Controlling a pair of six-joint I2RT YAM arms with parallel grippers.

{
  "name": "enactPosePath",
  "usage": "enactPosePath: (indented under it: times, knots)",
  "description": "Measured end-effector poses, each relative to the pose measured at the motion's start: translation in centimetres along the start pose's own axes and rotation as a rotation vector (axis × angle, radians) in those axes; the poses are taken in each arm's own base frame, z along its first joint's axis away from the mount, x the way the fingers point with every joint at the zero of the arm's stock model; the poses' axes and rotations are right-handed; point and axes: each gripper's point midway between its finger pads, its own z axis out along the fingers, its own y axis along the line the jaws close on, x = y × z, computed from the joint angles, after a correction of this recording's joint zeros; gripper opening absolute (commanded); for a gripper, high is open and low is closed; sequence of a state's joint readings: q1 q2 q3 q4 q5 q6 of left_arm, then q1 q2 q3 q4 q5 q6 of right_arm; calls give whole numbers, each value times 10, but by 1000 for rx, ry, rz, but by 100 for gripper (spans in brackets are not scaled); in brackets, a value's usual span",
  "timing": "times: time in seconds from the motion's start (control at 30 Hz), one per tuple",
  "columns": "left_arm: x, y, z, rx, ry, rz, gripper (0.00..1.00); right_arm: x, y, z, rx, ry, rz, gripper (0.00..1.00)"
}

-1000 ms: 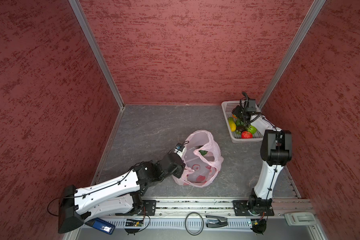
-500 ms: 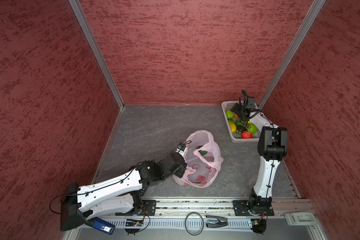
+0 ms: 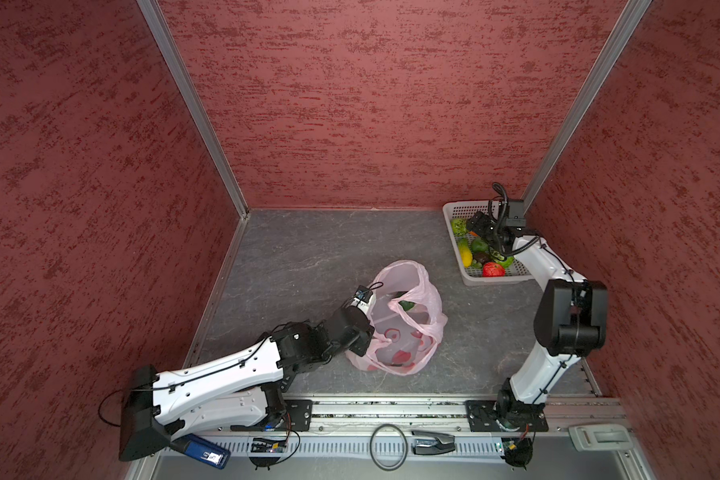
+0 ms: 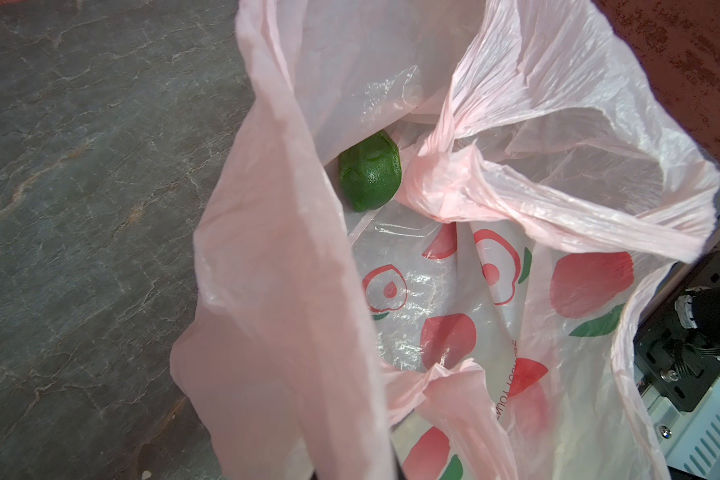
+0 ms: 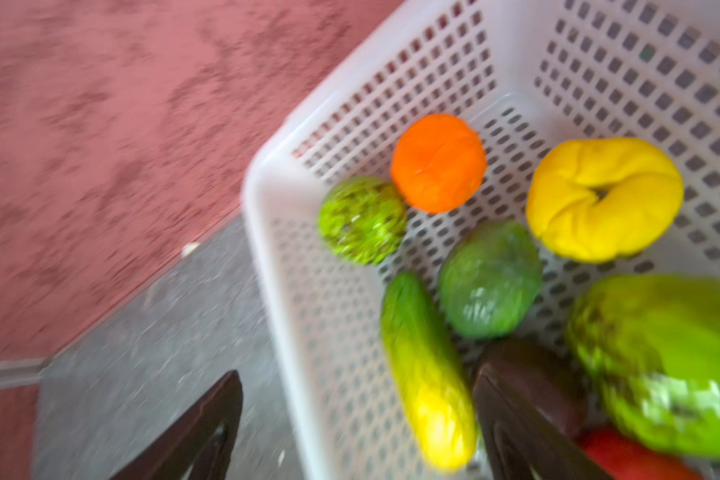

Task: Untie the knot of the plastic bag and take out the fruit
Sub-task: 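Move the right gripper back over the bag and lower it toward the green lime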

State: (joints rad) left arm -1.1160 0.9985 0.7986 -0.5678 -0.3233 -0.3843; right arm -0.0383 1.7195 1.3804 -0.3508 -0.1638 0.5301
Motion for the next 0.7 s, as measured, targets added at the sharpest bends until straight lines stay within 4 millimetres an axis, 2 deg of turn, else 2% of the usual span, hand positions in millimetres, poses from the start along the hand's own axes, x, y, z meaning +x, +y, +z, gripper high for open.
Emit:
enactPosePath:
  times: [0.13,0.27,0.37,0.53,0.7]
  knots:
    - [-1,0,-1,3,-4,6,0,29,53,-57,-126,25,-75,88]
    - [-1,1,-1,2,-2,14,0,76,107,-119,-268,83,-150,87]
    - [-2,2,-1,3,-2,18,0,116,139,-161,-371,144,-185,87]
    - [-2,1,0,12,0,31,0,187,174,-211,-488,298,-207,86]
    - [-6,-3,-2,31,-11,38,0,243,189,-237,-522,426,-217,85]
